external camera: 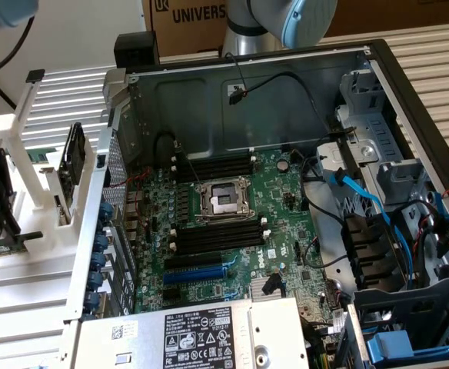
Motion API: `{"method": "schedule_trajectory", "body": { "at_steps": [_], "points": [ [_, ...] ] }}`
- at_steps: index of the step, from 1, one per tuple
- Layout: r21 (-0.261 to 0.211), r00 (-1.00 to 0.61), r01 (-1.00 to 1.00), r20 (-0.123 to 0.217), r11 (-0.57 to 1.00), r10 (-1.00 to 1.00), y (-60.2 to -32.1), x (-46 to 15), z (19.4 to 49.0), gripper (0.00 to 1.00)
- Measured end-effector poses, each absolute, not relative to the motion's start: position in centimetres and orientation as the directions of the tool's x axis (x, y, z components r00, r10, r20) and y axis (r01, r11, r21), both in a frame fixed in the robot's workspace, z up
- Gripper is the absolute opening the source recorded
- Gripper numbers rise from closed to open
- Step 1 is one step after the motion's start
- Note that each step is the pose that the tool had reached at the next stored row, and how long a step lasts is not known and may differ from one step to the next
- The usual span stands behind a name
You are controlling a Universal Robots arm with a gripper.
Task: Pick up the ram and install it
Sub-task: 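Pick up the ram and move it above insertion slot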
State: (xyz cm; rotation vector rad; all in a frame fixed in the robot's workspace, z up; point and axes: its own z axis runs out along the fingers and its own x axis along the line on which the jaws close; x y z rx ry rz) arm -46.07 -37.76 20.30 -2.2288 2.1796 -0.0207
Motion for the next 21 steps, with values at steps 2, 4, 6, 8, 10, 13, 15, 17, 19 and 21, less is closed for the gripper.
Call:
{"method": "schedule_trajectory", "body": {
  "at_steps": [2,4,6,8,10,13,15,17,19,21],
  "points": [
    [-0.026,0.022,-0.999,-0.007,-0.022,-1.0,-37.74,-46.08,20.19,0.25],
    [-0.026,0.022,-0.999,-0.007,-0.022,-1.0,-37.74,-46.08,20.15,0.25],
    [-0.026,0.022,-0.999,-0.007,-0.022,-1.0,-37.74,-46.07,20.13,0.25],
    [-0.026,0.022,-0.999,-0.007,-0.022,-1.0,-37.74,-46.08,20.12,0.25],
    [-0.027,0.022,-0.999,-0.007,-0.022,-1.0,-37.74,-46.08,20.11,0.25],
    [-0.026,0.022,-0.999,-0.007,-0.022,-1.0,-37.74,-46.07,20.11,0.25],
    [-0.026,0.022,-0.999,-0.007,-0.022,-1.0,-37.74,-46.08,20.12,0.25],
    [-0.026,0.022,-0.999,-0.007,-0.022,-1.0,-37.74,-46.08,20.12,0.12],
    [-0.026,0.022,-0.999,-0.007,-0.022,-1.0,-37.74,-46.08,20.12,0.12],
    [-0.026,0.022,-0.999,-0.007,-0.022,-1.0,-37.74,-46.08,20.12,0.12]
  ]
}}
